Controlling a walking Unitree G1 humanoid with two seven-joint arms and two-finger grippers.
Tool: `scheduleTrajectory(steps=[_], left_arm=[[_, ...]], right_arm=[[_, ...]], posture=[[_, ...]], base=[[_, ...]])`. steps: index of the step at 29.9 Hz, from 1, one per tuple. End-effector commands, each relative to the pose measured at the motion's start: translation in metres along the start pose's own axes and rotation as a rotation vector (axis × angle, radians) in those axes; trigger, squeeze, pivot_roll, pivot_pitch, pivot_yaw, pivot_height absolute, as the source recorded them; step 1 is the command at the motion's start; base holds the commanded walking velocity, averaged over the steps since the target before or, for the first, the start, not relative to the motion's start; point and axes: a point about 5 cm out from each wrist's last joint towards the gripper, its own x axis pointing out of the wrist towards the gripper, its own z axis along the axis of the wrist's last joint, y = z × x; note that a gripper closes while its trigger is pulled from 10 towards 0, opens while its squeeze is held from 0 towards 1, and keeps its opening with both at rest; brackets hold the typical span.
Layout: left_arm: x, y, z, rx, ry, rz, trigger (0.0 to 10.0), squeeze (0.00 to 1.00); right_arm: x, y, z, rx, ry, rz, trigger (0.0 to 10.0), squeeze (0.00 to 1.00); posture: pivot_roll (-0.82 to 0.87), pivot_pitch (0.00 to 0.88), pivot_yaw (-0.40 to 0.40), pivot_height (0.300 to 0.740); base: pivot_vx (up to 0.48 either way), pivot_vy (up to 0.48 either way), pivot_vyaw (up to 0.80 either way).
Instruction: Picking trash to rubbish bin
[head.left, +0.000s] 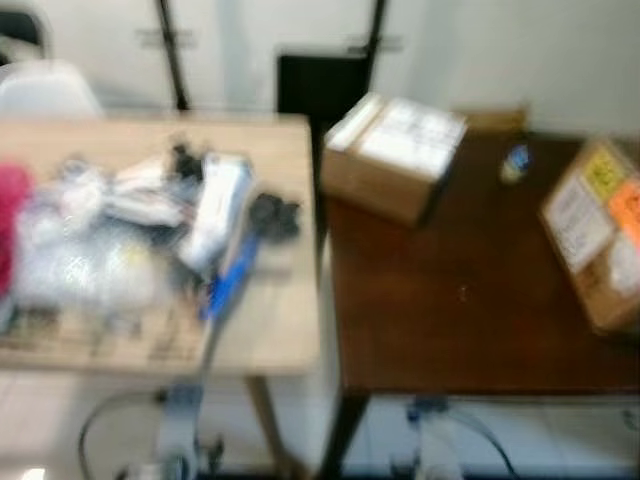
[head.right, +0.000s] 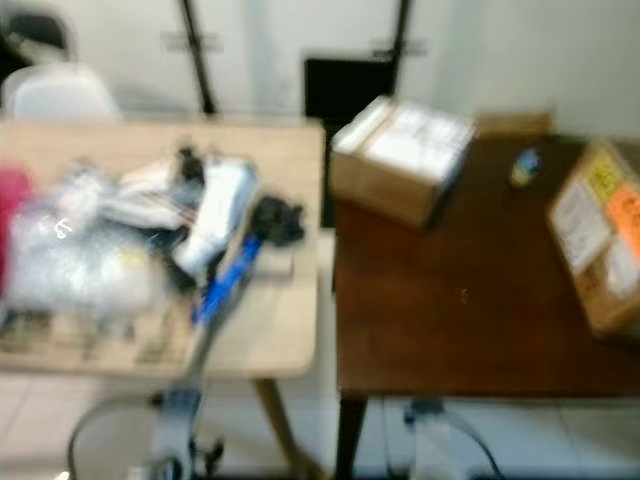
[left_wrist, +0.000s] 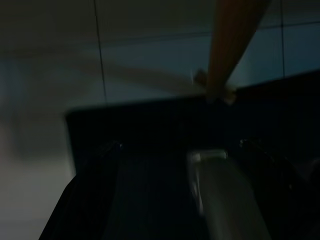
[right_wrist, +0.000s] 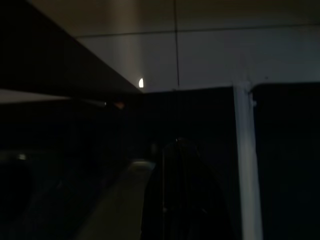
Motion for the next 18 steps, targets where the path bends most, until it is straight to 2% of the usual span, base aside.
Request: scheduleTrajectory(steps=[1, 18], left_arm=[[-0.001, -0.002, -0.01, 0.009, 0.025, -0.011, 10.0, 0.0], [-0.001, -0.007, -0.014, 0.037, 0.04, -0.032, 10.0, 0.0]], right_arm=[[-0.002, -0.009, -0.009, 0.007, 0.024, -0.024, 10.0, 0.0], [-0.004, -0.019, -0.014, -0.012, 0.036, -0.034, 10.0, 0.0]], posture=[[-0.02, 0.089, 0.027, 0.74], [-0.02, 0.09, 0.017, 0.74]], base=[[0.0, 0.0, 0.0], [0.0, 0.0, 0.0]])
